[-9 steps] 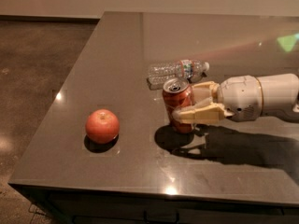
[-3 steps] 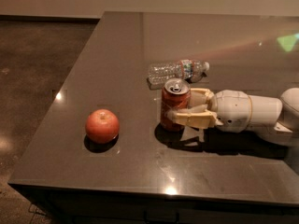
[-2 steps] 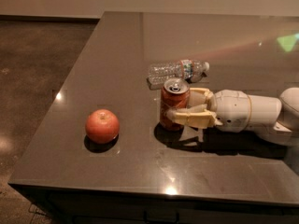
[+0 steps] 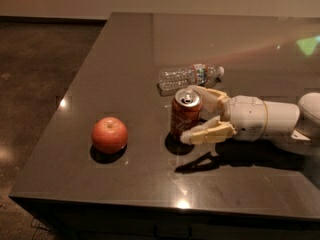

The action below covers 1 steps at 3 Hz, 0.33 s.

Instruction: Place coke can upright

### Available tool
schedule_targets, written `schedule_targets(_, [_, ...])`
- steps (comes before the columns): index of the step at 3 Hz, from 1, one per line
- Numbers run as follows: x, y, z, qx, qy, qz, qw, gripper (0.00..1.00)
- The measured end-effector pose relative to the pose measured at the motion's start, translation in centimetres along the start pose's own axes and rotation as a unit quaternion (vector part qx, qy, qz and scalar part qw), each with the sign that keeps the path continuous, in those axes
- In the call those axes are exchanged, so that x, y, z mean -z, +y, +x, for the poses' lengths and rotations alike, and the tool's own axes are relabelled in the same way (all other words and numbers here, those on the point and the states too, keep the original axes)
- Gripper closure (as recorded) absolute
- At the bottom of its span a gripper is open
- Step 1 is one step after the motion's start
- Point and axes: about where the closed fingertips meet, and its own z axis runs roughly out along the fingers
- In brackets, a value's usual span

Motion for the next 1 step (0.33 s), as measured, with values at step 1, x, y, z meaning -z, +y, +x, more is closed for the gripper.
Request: schedule_targets(1, [-0.01,0.0,0.0,0.0,0.0,0.0,1.0,0.0])
